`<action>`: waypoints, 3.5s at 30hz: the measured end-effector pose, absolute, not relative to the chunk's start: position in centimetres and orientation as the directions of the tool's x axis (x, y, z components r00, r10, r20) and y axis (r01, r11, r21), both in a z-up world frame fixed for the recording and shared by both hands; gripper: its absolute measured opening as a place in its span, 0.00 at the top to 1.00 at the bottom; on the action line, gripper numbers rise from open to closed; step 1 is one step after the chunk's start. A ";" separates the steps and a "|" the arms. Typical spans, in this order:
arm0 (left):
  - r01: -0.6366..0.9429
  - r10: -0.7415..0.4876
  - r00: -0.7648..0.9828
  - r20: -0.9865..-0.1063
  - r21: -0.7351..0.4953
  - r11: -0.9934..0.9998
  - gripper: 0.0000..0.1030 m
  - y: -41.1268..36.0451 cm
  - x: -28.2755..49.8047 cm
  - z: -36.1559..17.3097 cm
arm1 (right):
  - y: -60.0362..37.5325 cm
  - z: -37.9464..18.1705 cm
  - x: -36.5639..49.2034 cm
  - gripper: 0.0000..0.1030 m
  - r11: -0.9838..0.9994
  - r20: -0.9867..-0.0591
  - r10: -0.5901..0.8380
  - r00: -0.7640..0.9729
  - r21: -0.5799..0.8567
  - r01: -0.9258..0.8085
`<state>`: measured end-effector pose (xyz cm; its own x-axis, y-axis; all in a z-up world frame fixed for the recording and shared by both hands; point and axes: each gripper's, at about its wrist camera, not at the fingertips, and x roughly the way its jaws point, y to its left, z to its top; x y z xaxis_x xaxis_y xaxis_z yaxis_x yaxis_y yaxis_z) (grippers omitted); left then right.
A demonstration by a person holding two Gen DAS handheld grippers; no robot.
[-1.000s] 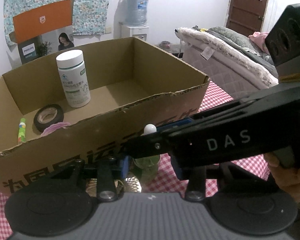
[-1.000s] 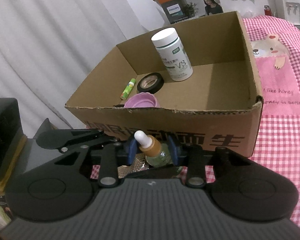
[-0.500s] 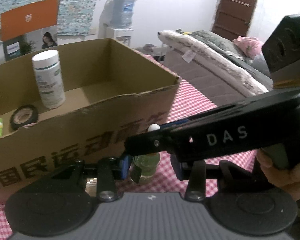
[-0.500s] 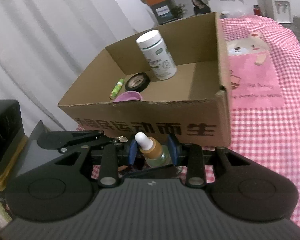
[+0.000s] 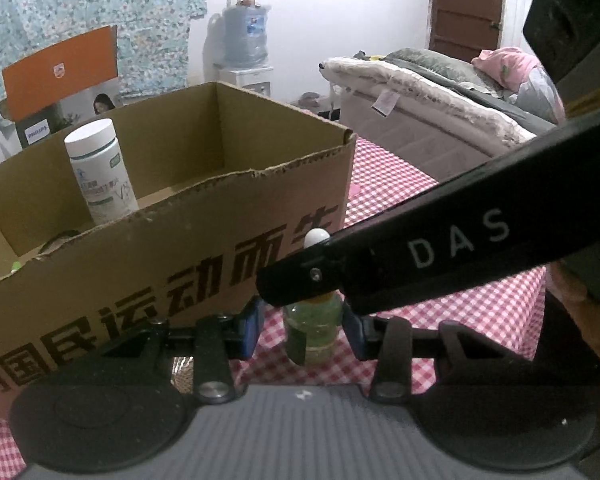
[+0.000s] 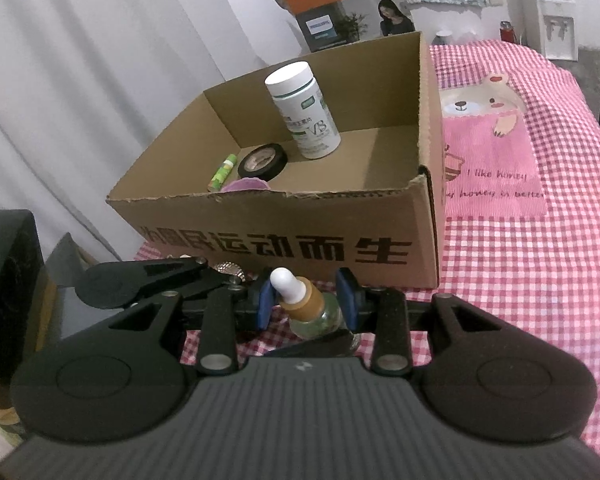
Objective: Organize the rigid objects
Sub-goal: 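Carry the dropper bottle with the right gripper into the box and release, then withdraw the right gripper from the box toward the gold-lidded jar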
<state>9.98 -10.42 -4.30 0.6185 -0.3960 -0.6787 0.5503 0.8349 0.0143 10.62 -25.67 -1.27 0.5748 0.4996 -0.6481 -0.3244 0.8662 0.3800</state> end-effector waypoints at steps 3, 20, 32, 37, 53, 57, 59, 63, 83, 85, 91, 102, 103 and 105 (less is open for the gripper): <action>0.554 -0.386 0.620 -0.683 0.034 0.832 0.58 -10.8 10.1 -4.6 | -25.4 -1.3 10.7 0.68 0.871 -0.654 0.492 0.574 0.363 -0.332; 0.558 -0.377 0.590 -0.714 0.023 0.830 0.68 -11.8 10.9 -5.8 | -25.4 -2.0 11.4 0.70 0.862 -0.662 0.504 0.555 0.355 -0.361; 0.579 -0.410 0.609 -0.679 0.027 0.815 0.68 -11.6 8.6 -3.3 | -25.8 0.6 9.2 0.81 0.869 -0.628 0.494 0.602 0.328 -0.371; 0.573 -0.425 0.660 -0.620 0.049 0.818 0.68 -10.5 7.0 0.4 | -25.3 4.2 7.3 0.81 0.858 -0.578 0.511 0.636 0.297 -0.419; 0.468 -0.381 0.646 -0.662 -0.051 0.882 0.68 -8.9 19.6 6.5 | -23.6 12.4 19.2 0.81 0.817 -0.572 0.562 0.597 0.274 -0.507; 0.442 -0.374 0.597 -0.710 -0.098 0.892 0.68 -9.2 23.5 5.0 | -24.2 10.7 24.4 0.81 0.830 -0.620 0.546 0.564 0.305 -0.467; 0.430 -0.366 0.575 -0.732 -0.111 0.896 0.68 -9.6 25.2 4.2 | -24.5 9.5 26.7 0.82 0.838 -0.642 0.535 0.550 0.318 -0.443; 0.419 -0.351 0.561 -0.750 -0.109 0.901 0.67 -9.8 27.4 3.3 | -24.8 7.1 29.6 0.82 0.856 -0.682 0.503 0.530 0.311 -0.413; 0.385 -0.327 0.538 -0.777 -0.119 0.915 0.50 -9.5 29.5 2.2 | -22.8 3.9 34.0 0.77 0.869 -0.747 0.449 0.490 0.239 -0.433; 0.381 -0.325 0.543 -0.774 -0.119 0.917 0.48 -9.4 29.3 2.5 | -23.3 4.3 33.7 0.73 0.870 -0.732 0.459 0.504 0.255 -0.423; 0.376 -0.353 0.565 -0.746 -0.148 0.915 0.34 -8.4 27.7 4.4 | -25.6 6.5 30.6 0.51 0.870 -0.647 0.489 0.585 0.308 -0.386; 0.442 -0.392 0.623 -0.676 -0.109 0.890 0.16 -6.8 19.6 8.9 | -29.5 10.7 17.7 0.19 0.837 -0.420 0.531 0.736 0.395 -0.378; 0.446 -0.395 0.625 -0.673 -0.108 0.889 0.15 -6.5 18.6 9.2 | -29.5 10.8 16.6 0.18 0.830 -0.409 0.539 0.736 0.405 -0.383; 0.448 -0.400 0.625 -0.670 -0.111 0.887 0.14 -6.0 16.9 9.6 | -29.7 10.9 14.6 0.15 0.819 -0.390 0.551 0.738 0.420 -0.390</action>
